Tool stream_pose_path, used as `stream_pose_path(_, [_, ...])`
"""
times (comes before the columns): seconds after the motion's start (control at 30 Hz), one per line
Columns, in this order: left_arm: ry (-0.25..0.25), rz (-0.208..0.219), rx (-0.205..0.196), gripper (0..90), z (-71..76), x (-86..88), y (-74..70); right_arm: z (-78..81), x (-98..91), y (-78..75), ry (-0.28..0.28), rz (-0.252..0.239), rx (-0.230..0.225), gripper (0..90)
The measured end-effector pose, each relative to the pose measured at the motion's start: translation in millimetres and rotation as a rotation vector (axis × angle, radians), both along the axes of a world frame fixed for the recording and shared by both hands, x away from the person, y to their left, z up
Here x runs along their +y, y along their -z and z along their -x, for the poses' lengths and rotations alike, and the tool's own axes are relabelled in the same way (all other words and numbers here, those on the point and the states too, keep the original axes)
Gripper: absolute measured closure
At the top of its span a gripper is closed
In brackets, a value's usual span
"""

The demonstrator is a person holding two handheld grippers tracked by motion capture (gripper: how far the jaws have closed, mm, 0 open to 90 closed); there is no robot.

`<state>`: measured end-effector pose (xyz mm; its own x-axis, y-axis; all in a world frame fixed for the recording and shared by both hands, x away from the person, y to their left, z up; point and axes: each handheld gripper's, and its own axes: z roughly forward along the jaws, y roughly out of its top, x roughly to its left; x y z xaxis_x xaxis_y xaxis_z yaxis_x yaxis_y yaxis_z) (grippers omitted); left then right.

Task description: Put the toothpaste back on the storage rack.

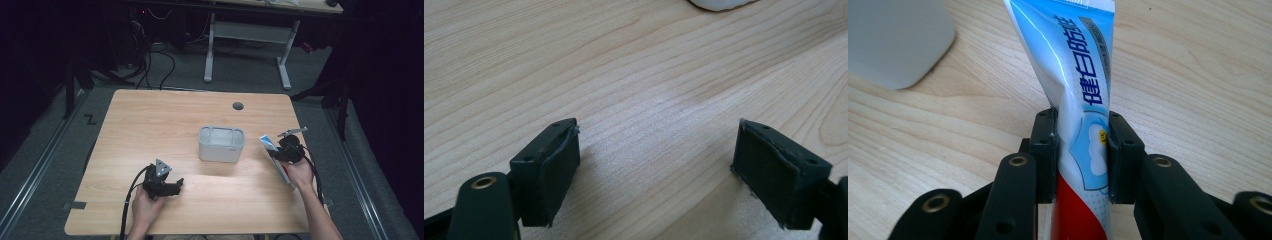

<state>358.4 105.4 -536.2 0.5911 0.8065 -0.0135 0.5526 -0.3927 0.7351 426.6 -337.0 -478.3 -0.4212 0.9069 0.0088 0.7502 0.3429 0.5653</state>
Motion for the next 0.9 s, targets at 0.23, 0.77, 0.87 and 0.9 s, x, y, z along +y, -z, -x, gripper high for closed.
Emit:
stream_pose_path(0.23, [-0.001,0.001,0.001,19.2,0.0,-0.1,0.0,7.1,-2.8,-7.9,-0.007,-0.032,-0.026,70.3])
stream_pose_path(0.77, [-0.001,0.001,0.001,19.2,0.0,-0.1,0.0,25.2,-3.2,-24.8,-0.043,-0.095,-0.079,70.8])
stream_pose_path(0.87, [-0.001,0.001,0.001,19.2,0.0,-0.1,0.0,27.4,-2.5,-26.7,-0.048,-0.104,-0.076,71.0])
stream_pose_path(0.9, [-0.001,0.001,0.001,19.2,0.0,-0.1,0.0,27.8,-2.9,-27.6,-0.057,-0.107,-0.08,71.0])
